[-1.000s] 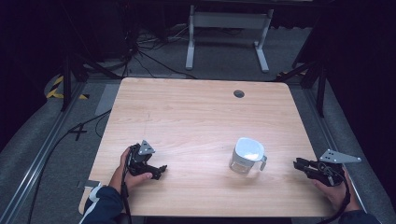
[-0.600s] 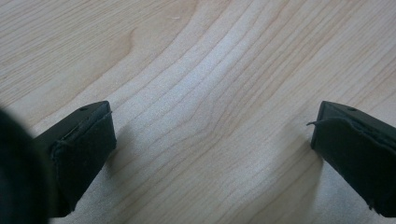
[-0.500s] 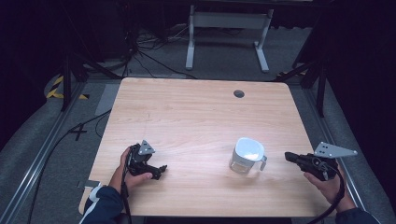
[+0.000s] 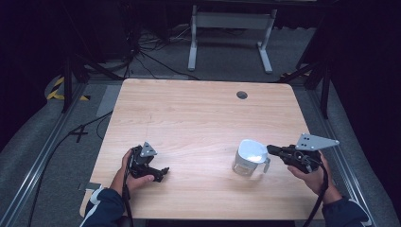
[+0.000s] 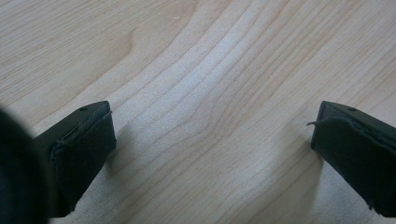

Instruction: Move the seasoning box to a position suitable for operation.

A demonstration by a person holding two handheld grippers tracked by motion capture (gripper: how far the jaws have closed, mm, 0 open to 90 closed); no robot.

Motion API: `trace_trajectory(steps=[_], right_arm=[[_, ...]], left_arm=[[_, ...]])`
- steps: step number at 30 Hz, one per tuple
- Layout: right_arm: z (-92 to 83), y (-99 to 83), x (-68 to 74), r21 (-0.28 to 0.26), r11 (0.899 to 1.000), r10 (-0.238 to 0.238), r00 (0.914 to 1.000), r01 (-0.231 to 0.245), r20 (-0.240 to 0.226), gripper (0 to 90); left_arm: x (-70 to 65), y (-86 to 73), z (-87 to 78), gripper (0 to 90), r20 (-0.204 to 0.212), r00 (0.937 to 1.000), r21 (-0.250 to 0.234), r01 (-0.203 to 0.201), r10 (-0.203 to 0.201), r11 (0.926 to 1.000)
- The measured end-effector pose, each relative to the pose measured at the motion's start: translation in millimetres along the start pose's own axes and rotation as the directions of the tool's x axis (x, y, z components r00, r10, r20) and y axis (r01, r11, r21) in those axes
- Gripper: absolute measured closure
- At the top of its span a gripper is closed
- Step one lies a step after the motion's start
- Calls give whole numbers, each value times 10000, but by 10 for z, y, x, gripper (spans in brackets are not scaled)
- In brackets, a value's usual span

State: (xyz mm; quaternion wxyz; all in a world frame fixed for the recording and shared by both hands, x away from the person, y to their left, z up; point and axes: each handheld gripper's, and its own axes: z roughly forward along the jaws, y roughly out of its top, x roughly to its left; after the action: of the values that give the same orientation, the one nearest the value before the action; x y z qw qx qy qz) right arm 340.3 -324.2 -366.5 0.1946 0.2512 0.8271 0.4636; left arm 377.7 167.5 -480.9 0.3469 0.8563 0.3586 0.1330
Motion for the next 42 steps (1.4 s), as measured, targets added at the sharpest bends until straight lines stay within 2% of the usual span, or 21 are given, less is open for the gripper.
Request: trace_trajectory(steps=[3,9,16,33,36,38,40,41,42], right_arm=[[70,14,51,319,9992,-236,9997,236,23,898],[33,-22,37,183,9998,-26,10000,27,-75,898],[62,1,87,207,9995,-217,9997,220,-114,898],[39,-34,80,75,10000,25,10000,-25,-11,899],[39,-38,85,40,10000,-47,10000,47,23,899],[38,-37,89,52,10000,-35,10000,35,44,899],[39,-32,95,82,10000,-51,10000,51,69,899],[39,-31,95,92,10000,-33,10000,32,64,899],[39,-30,94,102,9999,-20,10000,20,65,899]], left_arm=[[1,0,1,1,3,10000,-10,-12,12,10000],[0,0,1,1,4,10000,-8,4,-4,10000],[1,0,0,1,10,10000,1,-4,4,10000],[0,17,-10,16,57,9999,29,-120,120,9999],[-18,32,-35,155,291,9992,-79,-260,262,9996],[-29,51,-42,213,425,9984,-98,-367,371,9993],[-31,84,-33,350,425,9979,-109,-477,481,9988],[-30,113,-26,366,576,9973,-56,-448,451,9990],[-33,140,-23,401,593,9971,-200,-475,487,9987]])
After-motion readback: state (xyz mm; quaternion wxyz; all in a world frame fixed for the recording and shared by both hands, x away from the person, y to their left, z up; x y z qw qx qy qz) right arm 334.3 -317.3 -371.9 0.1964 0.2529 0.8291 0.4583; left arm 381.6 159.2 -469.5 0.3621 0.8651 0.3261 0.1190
